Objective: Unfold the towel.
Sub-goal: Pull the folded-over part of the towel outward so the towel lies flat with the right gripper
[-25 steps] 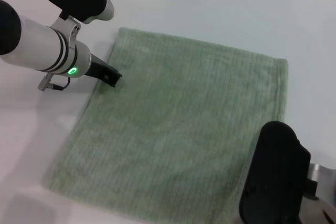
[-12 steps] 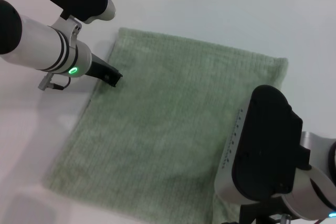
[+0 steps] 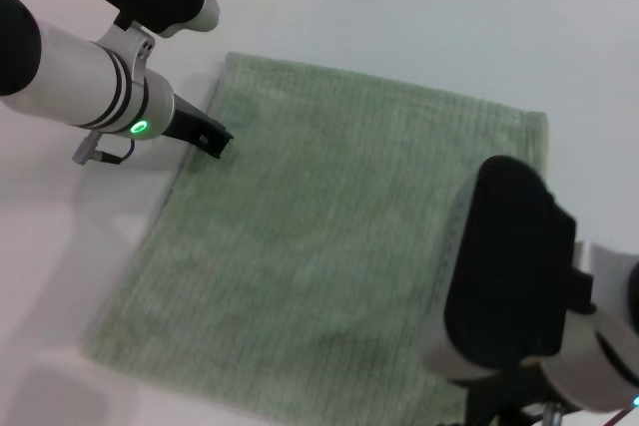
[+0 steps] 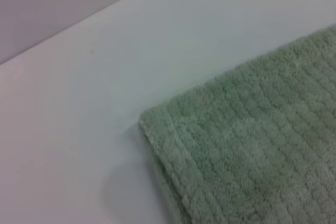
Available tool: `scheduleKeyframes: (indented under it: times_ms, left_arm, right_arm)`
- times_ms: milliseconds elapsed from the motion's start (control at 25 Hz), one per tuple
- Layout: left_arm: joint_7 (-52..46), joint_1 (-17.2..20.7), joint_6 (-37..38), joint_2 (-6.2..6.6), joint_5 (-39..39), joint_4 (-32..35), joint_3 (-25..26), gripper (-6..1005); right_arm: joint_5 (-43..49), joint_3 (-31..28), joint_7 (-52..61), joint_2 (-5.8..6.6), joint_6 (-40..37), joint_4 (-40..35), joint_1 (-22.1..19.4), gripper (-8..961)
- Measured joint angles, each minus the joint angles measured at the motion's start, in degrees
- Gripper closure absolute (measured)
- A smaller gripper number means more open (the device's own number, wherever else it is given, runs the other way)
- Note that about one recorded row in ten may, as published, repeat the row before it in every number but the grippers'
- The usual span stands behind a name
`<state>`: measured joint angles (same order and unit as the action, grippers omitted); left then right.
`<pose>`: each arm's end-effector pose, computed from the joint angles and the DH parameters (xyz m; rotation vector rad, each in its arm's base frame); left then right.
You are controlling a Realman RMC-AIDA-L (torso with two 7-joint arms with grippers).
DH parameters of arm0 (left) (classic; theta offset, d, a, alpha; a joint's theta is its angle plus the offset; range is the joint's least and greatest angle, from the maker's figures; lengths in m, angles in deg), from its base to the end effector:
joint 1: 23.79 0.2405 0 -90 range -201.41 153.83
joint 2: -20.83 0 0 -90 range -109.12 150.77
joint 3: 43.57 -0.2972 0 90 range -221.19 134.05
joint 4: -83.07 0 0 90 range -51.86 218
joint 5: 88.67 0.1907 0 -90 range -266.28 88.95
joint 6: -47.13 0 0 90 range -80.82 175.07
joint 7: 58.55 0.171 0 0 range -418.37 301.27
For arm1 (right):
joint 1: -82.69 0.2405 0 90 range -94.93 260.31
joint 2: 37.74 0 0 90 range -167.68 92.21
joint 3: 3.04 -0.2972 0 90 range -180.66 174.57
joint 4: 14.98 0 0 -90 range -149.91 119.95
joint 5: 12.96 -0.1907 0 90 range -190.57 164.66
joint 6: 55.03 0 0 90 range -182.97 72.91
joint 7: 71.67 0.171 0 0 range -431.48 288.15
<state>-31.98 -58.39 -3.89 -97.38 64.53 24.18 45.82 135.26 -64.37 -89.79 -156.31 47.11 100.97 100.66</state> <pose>-0.2671 0.4192 -0.0755 -2.3050 -0.7974 0.3340 0.1779 0.1990 -0.0830 -2.8794 0.4434 -0.7344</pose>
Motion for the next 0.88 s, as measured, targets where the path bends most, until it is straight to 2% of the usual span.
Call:
scheduleKeyframes:
  times_ms: [160, 400, 520, 560, 600, 720, 760, 800, 880]
  left_arm:
    - [0.0, -0.4, 0.0, 0.00, 0.0, 0.1, 0.0, 1000]
    - [0.2, -0.9, 0.2, -0.10, 0.0, 0.7, 0.0, 1000]
    - [0.2, -0.9, 0.2, -0.04, 0.0, 0.9, 0.0, 1000]
    - [0.2, -0.8, 0.3, -0.04, 0.0, 0.8, 0.0, 1000]
    - [0.2, -0.7, 0.4, -0.03, 0.0, 0.8, 0.0, 1000]
    - [0.2, -0.7, 1.0, 0.00, 0.0, 0.8, 0.1, 1000]
    - [0.2, -0.6, 1.3, 0.02, 0.0, 0.7, 0.3, 1000]
    - [0.2, -0.6, 1.3, 0.02, 0.0, 0.7, 0.3, 1000]
    - [0.3, -0.4, 1.4, 0.08, 0.0, -0.1, 1.0, 1000]
  right_arm:
    - [6.9, -2.3, 0.4, -0.28, -0.3, 0.1, -1.4, 452]
    - [7.8, -3.0, -0.6, -0.45, -1.1, -1.2, -2.1, 452]
    - [12.3, -3.6, -0.6, -0.42, -3.3, -2.7, -2.2, 451]
    - [16.8, -4.9, 0.4, -0.43, -7.2, -4.1, -2.4, 451]
    - [16.8, -4.9, 0.4, -0.43, -7.2, -4.1, -2.4, 451]
    - [18.9, -8.3, 1.2, -0.36, -14.0, -7.7, -2.4, 452]
    - [18.9, -9.9, 1.3, -0.35, -19.7, -9.9, -2.7, 452]
    - [18.9, -9.9, 1.3, -0.35, -19.7, -9.9, -2.7, 453]
    - [18.9, -10.3, 1.4, -0.31, -24.7, -10.8, -3.6, 454]
